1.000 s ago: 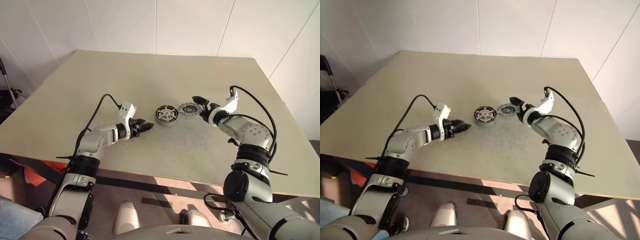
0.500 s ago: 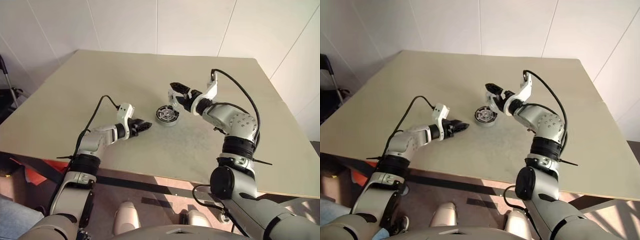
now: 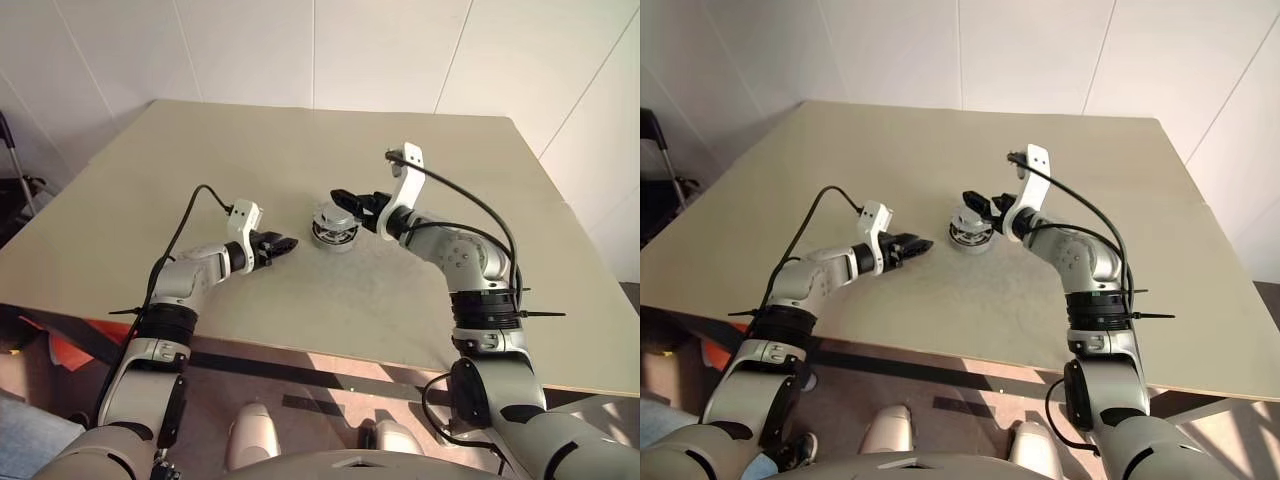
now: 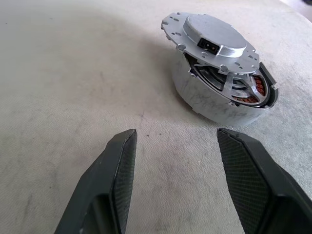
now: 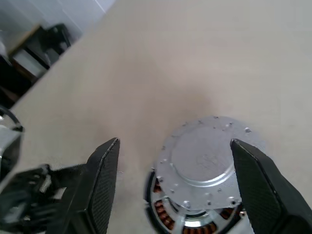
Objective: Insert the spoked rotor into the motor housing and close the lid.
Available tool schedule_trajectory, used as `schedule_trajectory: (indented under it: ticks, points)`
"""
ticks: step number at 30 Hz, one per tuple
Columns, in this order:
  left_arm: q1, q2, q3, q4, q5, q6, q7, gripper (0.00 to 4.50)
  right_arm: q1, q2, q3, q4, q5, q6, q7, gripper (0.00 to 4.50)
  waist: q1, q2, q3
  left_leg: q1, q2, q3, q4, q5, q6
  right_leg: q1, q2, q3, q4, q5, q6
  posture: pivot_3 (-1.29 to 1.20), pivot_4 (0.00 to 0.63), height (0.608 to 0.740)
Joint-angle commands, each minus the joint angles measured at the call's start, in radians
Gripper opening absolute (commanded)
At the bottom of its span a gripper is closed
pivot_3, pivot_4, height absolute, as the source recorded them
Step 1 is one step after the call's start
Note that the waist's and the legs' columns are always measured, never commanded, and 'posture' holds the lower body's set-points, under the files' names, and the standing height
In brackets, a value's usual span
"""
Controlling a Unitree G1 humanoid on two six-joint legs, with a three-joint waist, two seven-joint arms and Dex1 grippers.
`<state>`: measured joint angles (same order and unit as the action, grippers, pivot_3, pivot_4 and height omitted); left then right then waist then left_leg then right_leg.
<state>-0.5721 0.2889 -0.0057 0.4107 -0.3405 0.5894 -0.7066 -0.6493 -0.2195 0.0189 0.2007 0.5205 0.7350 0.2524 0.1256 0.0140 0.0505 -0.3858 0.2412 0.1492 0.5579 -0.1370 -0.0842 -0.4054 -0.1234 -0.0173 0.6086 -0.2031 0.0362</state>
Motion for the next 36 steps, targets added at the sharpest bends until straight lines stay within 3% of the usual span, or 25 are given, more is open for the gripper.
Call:
schedule_trajectory:
  ticks: [1, 14, 24, 36]
  points:
    - [-0.013, 0.006, 0.019, -0.023, -0.01, -0.011, -0.011, 2.77, -0.017, 0.0, 0.072, 0.079, -0.132, -0.198, 0.088, 4.09, -0.001, 0.0, 0.0, 0.0, 0.0, 0.0, 0.0, 0.0, 0.0, 0.0, 0.0, 0.0, 0.0, 0.0, 0.0, 0.0, 0.0, 0.74]
    - [0.022, 0.001, 0.014, -0.079, -0.015, 0.011, -0.006, 2.77, -0.169, 0.085, 0.065, 0.505, -0.317, -0.517, 0.149, 4.09, -0.006, -0.001, 0.0, -0.002, 0.001, 0.0, 0.005, -0.002, 0.004, 0.0, 0.0, -0.001, 0.001, 0.001, -0.002, 0.0, 0.0, 0.74]
    - [0.034, 0.004, 0.018, -0.095, -0.018, 0.02, -0.001, 2.77, -0.185, 0.1, 0.032, 0.605, -0.357, -0.553, 0.165, 4.09, -0.011, -0.001, 0.0, -0.002, 0.001, 0.0, 0.006, -0.003, 0.006, 0.001, 0.0, -0.001, 0.001, 0.001, -0.002, 0.0, 0.0, 0.74]
    - [0.033, 0.005, 0.019, -0.094, -0.016, 0.024, 0.006, 2.77, -0.144, 0.051, 0.062, 0.568, -0.433, -0.644, 0.24, 4.09, -0.013, -0.001, 0.0, -0.002, 0.001, 0.0, 0.008, -0.005, 0.008, 0.002, 0.0, -0.001, 0.002, 0.001, -0.003, 0.0, 0.0, 0.74]
